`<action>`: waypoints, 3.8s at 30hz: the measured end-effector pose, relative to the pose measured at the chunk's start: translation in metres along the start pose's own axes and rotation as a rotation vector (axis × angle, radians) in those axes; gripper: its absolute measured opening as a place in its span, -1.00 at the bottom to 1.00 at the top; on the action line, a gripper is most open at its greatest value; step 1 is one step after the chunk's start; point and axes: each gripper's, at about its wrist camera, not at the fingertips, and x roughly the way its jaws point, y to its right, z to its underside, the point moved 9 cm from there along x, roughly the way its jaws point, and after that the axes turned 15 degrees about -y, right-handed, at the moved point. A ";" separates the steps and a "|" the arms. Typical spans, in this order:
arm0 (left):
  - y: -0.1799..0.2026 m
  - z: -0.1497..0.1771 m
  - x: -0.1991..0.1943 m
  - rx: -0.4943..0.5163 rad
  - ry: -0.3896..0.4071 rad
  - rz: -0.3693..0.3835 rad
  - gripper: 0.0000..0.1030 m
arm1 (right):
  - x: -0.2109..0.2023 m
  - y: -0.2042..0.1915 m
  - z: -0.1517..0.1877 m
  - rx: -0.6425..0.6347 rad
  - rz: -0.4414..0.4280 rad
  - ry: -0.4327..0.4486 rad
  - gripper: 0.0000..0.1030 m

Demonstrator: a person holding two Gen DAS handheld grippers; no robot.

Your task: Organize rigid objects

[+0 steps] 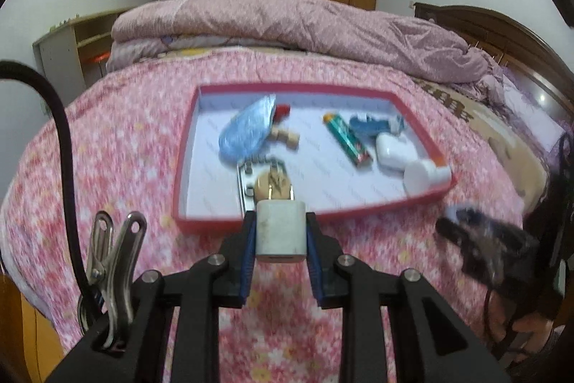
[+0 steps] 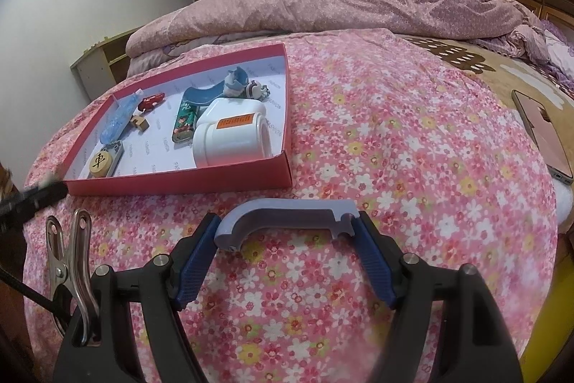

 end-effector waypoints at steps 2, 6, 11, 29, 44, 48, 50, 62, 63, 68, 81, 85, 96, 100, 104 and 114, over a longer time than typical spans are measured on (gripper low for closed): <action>0.000 -0.008 -0.001 -0.003 0.008 0.002 -0.50 | 0.000 0.000 0.000 0.000 -0.001 -0.002 0.47; -0.001 -0.021 0.001 0.000 0.021 -0.002 -0.50 | -0.001 -0.001 0.001 -0.004 -0.005 -0.005 0.47; -0.006 -0.035 0.015 0.012 0.019 -0.036 -0.49 | -0.010 -0.002 0.001 -0.019 0.010 0.006 0.47; -0.023 -0.062 0.057 -0.054 -0.008 -0.015 -0.50 | -0.035 -0.004 -0.025 -0.081 0.066 0.056 0.47; -0.025 -0.072 0.065 -0.059 -0.001 -0.010 -0.50 | -0.014 -0.054 -0.079 -0.172 -0.017 0.054 0.47; -0.025 -0.076 0.066 -0.057 0.003 -0.015 -0.50 | 0.003 -0.062 -0.088 -0.177 -0.036 0.021 0.47; -0.024 -0.076 0.066 -0.052 0.005 -0.025 -0.50 | 0.010 -0.066 -0.091 -0.188 -0.033 0.012 0.47; -0.019 -0.082 0.070 -0.032 -0.002 -0.040 0.09 | 0.033 -0.078 -0.097 -0.229 -0.031 -0.038 0.47; -0.019 -0.082 0.070 -0.031 -0.004 -0.040 0.14 | 0.033 -0.078 -0.097 -0.233 -0.033 -0.038 0.48; -0.017 -0.080 0.067 -0.022 -0.006 -0.044 0.19 | 0.029 -0.081 -0.093 -0.245 -0.039 -0.026 0.61; -0.014 -0.066 0.037 -0.033 -0.004 -0.065 0.19 | -0.002 -0.080 -0.083 -0.212 -0.087 0.015 0.66; -0.009 -0.053 0.025 -0.037 -0.007 -0.055 0.19 | -0.013 -0.078 -0.070 -0.204 -0.089 0.008 0.66; -0.006 -0.008 0.001 -0.074 -0.055 -0.052 0.19 | -0.038 -0.074 -0.025 -0.197 -0.086 -0.024 0.66; -0.007 0.010 0.005 -0.091 -0.094 -0.054 0.19 | -0.041 -0.073 -0.007 -0.193 -0.085 -0.055 0.66; -0.008 0.030 0.014 -0.109 -0.148 -0.061 0.19 | -0.038 -0.072 0.009 -0.181 -0.083 -0.095 0.66; -0.010 0.050 0.028 -0.132 -0.204 -0.089 0.19 | -0.019 -0.059 0.034 -0.144 -0.010 -0.195 0.65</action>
